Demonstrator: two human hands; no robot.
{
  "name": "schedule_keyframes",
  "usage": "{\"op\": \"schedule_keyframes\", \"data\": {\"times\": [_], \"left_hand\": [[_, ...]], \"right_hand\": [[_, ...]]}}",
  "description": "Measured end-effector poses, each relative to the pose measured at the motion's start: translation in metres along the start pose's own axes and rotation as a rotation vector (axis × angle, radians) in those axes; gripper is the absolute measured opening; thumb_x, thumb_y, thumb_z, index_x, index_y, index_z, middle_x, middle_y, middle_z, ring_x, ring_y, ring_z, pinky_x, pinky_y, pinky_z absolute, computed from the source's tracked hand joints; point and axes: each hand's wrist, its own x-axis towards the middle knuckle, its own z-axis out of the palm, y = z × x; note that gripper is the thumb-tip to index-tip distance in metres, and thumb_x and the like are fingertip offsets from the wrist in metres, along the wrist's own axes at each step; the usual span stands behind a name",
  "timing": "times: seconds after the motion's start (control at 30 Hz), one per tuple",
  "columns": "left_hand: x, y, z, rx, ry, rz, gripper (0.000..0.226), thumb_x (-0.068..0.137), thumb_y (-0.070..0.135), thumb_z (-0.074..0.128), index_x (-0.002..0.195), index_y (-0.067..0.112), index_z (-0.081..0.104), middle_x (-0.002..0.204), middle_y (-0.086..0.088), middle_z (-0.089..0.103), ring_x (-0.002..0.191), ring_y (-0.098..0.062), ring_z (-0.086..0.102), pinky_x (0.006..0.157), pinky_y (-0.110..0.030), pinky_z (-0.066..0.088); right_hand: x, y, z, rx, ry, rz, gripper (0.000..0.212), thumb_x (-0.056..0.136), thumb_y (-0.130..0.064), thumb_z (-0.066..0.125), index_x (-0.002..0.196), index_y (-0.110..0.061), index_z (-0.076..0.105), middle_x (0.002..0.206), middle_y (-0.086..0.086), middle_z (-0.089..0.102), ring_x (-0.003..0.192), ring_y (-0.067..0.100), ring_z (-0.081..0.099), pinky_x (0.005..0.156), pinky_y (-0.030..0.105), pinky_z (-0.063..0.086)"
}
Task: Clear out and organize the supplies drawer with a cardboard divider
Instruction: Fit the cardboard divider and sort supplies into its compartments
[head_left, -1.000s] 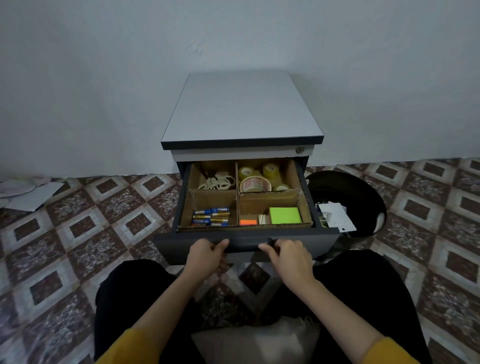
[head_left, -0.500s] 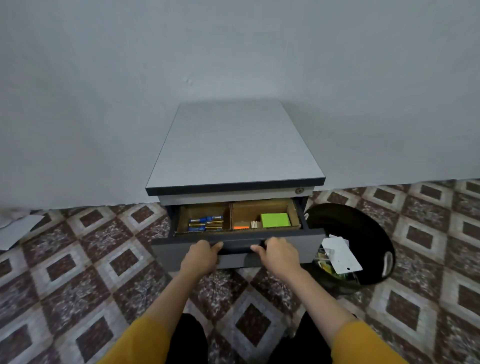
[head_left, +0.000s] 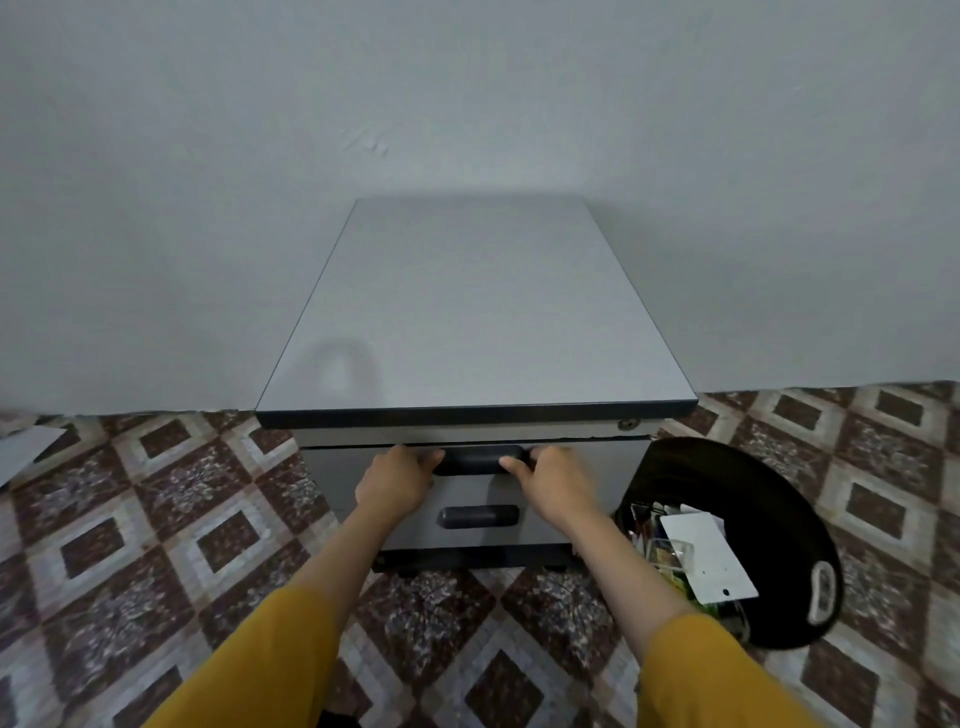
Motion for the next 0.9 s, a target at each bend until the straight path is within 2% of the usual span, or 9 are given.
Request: {"op": "schedule_keyframes", "data": {"times": [0.13, 0.23, 0.33, 0.43, 0.47, 0.53, 0.6, 0.7, 0.9], "left_hand": [[-0.009, 0.002, -0.005, -0.007, -0.004, 0.022, 0.048, 0.094, 0.053, 0.038, 0.096, 0.012, 0.064, 0.095, -0.008, 0.066, 0.082, -0.027, 0.064, 0.08, -0.039, 0.052], [-0.034, 0.008, -0.01, 0.137, 0.105, 0.085, 0.042, 0.095, 0.046, 0.044, 0.093, 0.01, 0.065, 0.077, -0.005, 0.06, 0.073, -0.024, 0.059, 0.062, -0.029, 0.046], [-0.059, 0.01, -0.02, 0.206, 0.462, 0.475, 0.026, 0.092, 0.022, 0.048, 0.091, 0.008, 0.069, 0.078, -0.008, 0.067, 0.073, -0.027, 0.061, 0.063, -0.032, 0.049], [-0.07, 0.008, -0.034, 0.231, 0.744, 0.804, 0.031, 0.082, 0.012, 0.046, 0.101, 0.0, 0.068, 0.097, -0.015, 0.066, 0.09, -0.03, 0.06, 0.074, -0.036, 0.053], [-0.071, 0.007, -0.038, 0.255, 0.764, 0.813, 0.033, 0.08, 0.007, 0.05, 0.108, -0.002, 0.065, 0.107, -0.018, 0.062, 0.098, -0.031, 0.057, 0.08, -0.037, 0.052], [-0.071, 0.006, -0.044, 0.305, 0.674, 0.724, 0.051, 0.072, 0.001, 0.059, 0.122, -0.001, 0.057, 0.121, -0.025, 0.054, 0.11, -0.039, 0.053, 0.089, -0.044, 0.048], [-0.076, 0.006, -0.051, 0.382, 0.532, 0.626, 0.068, 0.076, 0.005, 0.059, 0.14, 0.006, 0.038, 0.139, -0.022, 0.04, 0.128, -0.04, 0.04, 0.105, -0.051, 0.033], [-0.082, 0.01, -0.055, 0.434, 0.364, 0.487, 0.073, 0.091, 0.018, 0.046, 0.15, 0.019, 0.002, 0.157, -0.005, 0.004, 0.144, -0.023, 0.003, 0.119, -0.041, 0.008], [-0.091, 0.015, -0.061, 0.436, 0.22, 0.421, 0.083, 0.091, 0.014, 0.046, 0.148, 0.022, -0.013, 0.156, 0.002, -0.015, 0.144, -0.019, -0.011, 0.116, -0.032, 0.022]], "right_hand": [[-0.003, -0.006, -0.004, 0.024, -0.035, 0.037, 0.041, 0.091, -0.051, 0.049, 0.087, -0.012, 0.06, 0.093, 0.013, 0.067, 0.086, 0.029, 0.064, 0.064, 0.028, 0.042], [-0.021, -0.018, -0.015, 0.087, 0.142, -0.04, 0.033, 0.094, -0.036, 0.052, 0.092, -0.008, 0.069, 0.087, 0.011, 0.068, 0.081, 0.026, 0.065, 0.068, 0.033, 0.052], [-0.046, -0.028, -0.037, 0.229, 0.464, -0.353, 0.016, 0.092, -0.014, 0.057, 0.087, -0.005, 0.07, 0.076, 0.007, 0.068, 0.069, 0.019, 0.063, 0.062, 0.029, 0.052], [-0.058, -0.029, -0.061, 0.074, 0.745, -0.578, 0.017, 0.08, -0.001, 0.064, 0.096, -0.003, 0.069, 0.095, 0.011, 0.068, 0.088, 0.022, 0.063, 0.077, 0.031, 0.051], [-0.058, -0.029, -0.066, -0.038, 0.702, -0.571, 0.027, 0.08, -0.001, 0.064, 0.107, -0.003, 0.066, 0.11, 0.012, 0.065, 0.102, 0.026, 0.06, 0.089, 0.037, 0.048], [-0.062, -0.028, -0.071, -0.246, 0.436, -0.462, 0.046, 0.089, -0.009, 0.054, 0.134, -0.008, 0.047, 0.141, 0.007, 0.045, 0.132, 0.026, 0.039, 0.113, 0.045, 0.025], [-0.065, -0.024, -0.073, -0.341, 0.265, -0.366, 0.056, 0.094, -0.015, 0.046, 0.146, -0.016, 0.026, 0.153, -0.003, 0.025, 0.143, 0.017, 0.017, 0.117, 0.044, 0.006], [-0.072, -0.024, -0.076, -0.334, 0.215, -0.332, 0.063, 0.095, -0.014, 0.044, 0.15, -0.02, 0.015, 0.157, -0.007, 0.013, 0.145, 0.013, 0.006, 0.117, 0.046, 0.003], [-0.082, -0.029, -0.076, -0.298, 0.152, -0.287, 0.07, 0.093, -0.007, 0.044, 0.151, -0.02, 0.007, 0.158, -0.008, 0.002, 0.146, 0.014, -0.003, 0.117, 0.048, 0.009]]}}
